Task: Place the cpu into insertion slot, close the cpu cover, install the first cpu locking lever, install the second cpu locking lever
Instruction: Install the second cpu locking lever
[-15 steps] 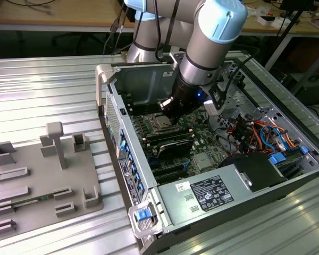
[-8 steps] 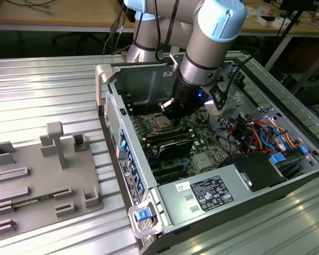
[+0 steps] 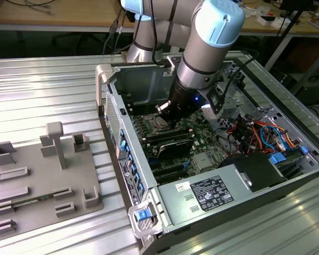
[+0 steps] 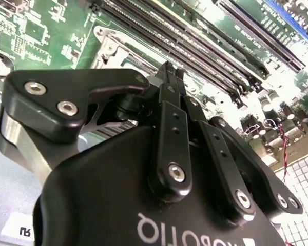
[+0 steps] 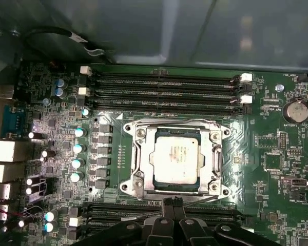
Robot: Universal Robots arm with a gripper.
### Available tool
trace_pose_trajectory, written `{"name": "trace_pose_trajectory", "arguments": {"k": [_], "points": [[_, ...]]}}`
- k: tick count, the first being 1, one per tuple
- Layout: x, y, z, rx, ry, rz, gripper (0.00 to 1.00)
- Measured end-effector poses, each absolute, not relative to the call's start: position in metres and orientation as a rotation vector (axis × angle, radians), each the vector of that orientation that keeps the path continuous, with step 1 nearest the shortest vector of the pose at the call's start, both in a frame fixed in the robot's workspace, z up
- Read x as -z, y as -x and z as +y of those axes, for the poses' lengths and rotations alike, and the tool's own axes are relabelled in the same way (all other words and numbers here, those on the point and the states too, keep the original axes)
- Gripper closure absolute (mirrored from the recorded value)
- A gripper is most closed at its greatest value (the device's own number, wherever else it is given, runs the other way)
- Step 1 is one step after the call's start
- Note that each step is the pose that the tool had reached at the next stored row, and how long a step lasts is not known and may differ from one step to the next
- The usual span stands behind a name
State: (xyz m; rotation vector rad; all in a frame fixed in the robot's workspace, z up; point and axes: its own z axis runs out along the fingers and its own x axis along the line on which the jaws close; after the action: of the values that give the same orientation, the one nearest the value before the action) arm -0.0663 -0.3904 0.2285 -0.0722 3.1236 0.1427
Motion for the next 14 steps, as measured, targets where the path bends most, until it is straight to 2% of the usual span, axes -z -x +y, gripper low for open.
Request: {"name": "trace_pose_trajectory", "arguments": {"k": [2, 8, 14], "points": [[-0.217, 0.087, -0.39, -0.142, 0.032, 3.124, 0.89], [-0.214, 0.095, -0.39, -0.191, 0.027, 3.121, 0.89], [-0.212, 0.096, -0.39, -0.196, 0.027, 3.121, 0.89]]}}
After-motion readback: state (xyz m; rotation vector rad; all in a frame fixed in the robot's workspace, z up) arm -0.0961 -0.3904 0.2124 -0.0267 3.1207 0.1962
